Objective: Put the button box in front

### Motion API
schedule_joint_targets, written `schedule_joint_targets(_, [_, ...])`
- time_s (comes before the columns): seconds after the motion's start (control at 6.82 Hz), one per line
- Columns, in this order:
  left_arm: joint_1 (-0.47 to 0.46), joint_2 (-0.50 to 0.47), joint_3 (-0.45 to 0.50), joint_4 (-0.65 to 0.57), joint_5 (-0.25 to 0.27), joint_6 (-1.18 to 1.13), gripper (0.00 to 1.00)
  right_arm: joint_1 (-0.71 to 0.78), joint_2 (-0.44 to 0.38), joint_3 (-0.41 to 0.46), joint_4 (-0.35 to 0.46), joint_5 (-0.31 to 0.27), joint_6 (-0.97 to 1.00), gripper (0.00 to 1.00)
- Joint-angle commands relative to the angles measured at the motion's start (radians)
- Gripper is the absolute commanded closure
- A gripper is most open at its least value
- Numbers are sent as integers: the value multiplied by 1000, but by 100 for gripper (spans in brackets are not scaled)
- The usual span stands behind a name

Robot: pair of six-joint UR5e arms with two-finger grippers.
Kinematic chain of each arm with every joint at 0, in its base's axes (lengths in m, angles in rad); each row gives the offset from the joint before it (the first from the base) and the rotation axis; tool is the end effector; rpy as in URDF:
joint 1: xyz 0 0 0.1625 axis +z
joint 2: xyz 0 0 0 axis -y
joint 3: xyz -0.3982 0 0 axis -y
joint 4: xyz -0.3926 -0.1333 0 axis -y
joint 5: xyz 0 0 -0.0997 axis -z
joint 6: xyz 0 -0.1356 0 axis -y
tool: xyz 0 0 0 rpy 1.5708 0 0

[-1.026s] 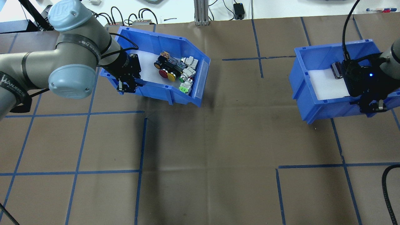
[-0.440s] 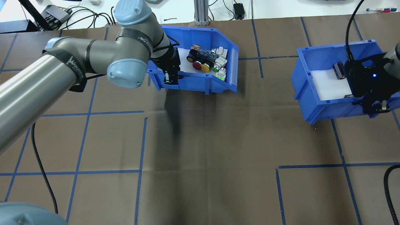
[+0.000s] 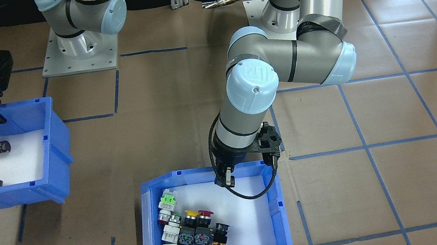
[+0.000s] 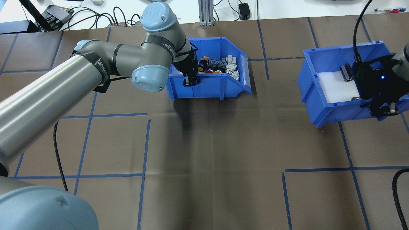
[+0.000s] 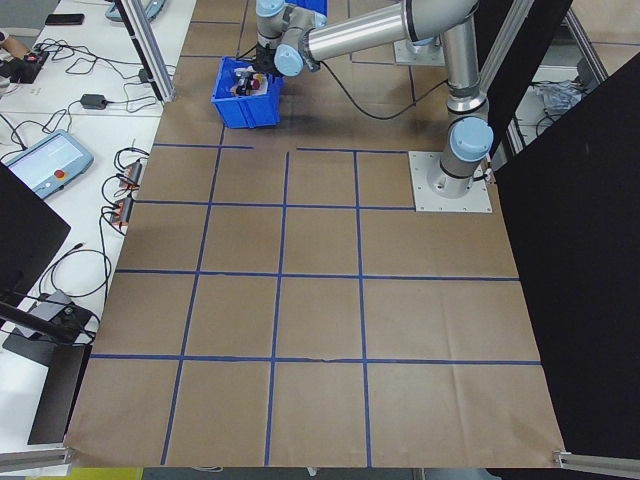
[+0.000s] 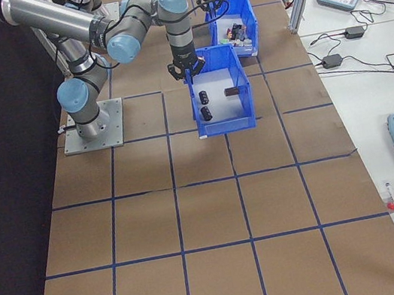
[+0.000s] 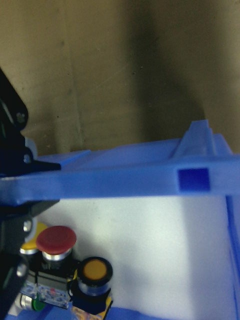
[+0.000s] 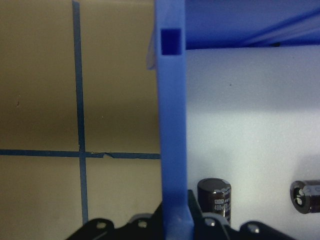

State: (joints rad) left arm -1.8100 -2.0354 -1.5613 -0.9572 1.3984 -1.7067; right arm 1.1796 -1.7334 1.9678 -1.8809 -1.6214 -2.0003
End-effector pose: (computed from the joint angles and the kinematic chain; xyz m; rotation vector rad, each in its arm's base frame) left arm -0.3062 -0.5950 0.2297 1.9359 -2.1768 -0.0779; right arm -0.0459 -0.4430 0.3368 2.1974 -2.1188 -0.0295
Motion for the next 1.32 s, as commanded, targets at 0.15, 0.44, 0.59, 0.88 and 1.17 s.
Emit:
schedule_joint_targets(0.15, [-12,50,4,-15,1,10,1,0,-2,-1,2,0,0,98])
schedule_joint_targets(0.44, [-11,150,7,-140,8,24,2,3,-6,0,14,0,2,99])
schedule_joint_targets(0.59, [9,208,9,-229,13,112,2,8,-27,8,35,26,9,98])
schedule_joint_targets(0.88, [53,312,6,-384,79,340,1,21,-121,116,52,43,20,98])
schedule_joint_targets(1.17, [110,414,1,-573,105,641,1,79,-224,227,49,43,81,99])
